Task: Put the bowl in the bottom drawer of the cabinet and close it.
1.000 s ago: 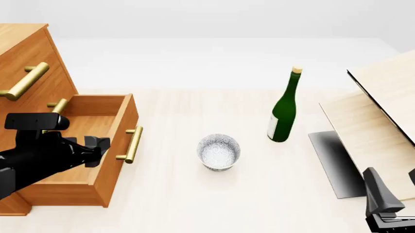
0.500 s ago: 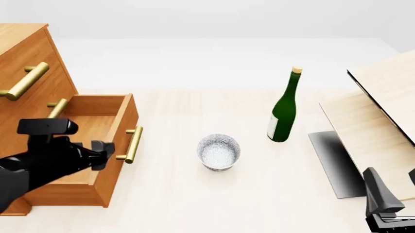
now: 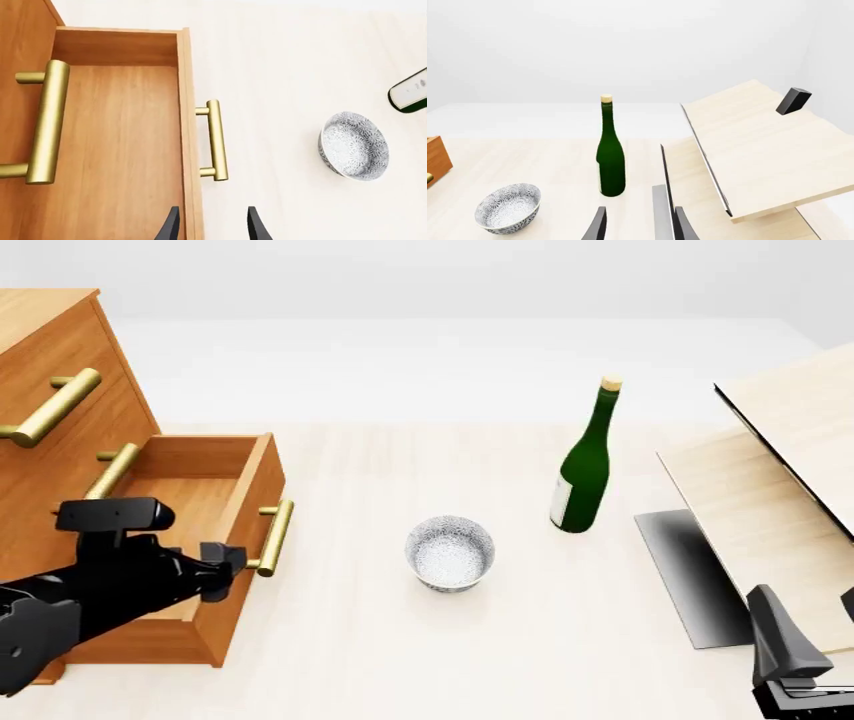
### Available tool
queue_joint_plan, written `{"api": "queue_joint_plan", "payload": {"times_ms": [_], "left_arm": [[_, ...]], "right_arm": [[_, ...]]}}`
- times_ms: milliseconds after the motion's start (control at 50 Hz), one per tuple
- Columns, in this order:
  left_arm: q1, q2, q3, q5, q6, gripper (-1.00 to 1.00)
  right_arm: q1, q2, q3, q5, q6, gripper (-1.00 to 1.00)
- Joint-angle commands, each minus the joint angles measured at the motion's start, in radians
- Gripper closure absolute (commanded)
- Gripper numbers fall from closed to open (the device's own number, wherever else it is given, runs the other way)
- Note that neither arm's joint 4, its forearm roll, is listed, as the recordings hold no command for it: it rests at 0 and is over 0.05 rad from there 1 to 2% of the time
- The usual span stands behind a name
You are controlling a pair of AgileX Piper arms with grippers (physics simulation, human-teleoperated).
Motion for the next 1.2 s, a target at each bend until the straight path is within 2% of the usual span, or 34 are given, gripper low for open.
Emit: {"api": "queue_joint_plan", "payload": {"times_ms": [20,560,1200], "left_arm": [[-0.011,0.02,0.021,-0.032,-0.025,-1.0],[-0.002,0.072,0.069,-0.094,-0.046,-1.0],[-0.063,0.138,0.069,-0.142,-0.08,-1.0]], "right_arm": [[0.0,0.0,0.0,0.0,0.0,-1.0],[0.0,0.0,0.0,0.0,0.0,-1.0],[0.0,0.0,0.0,0.0,0.0,-1.0]]}}
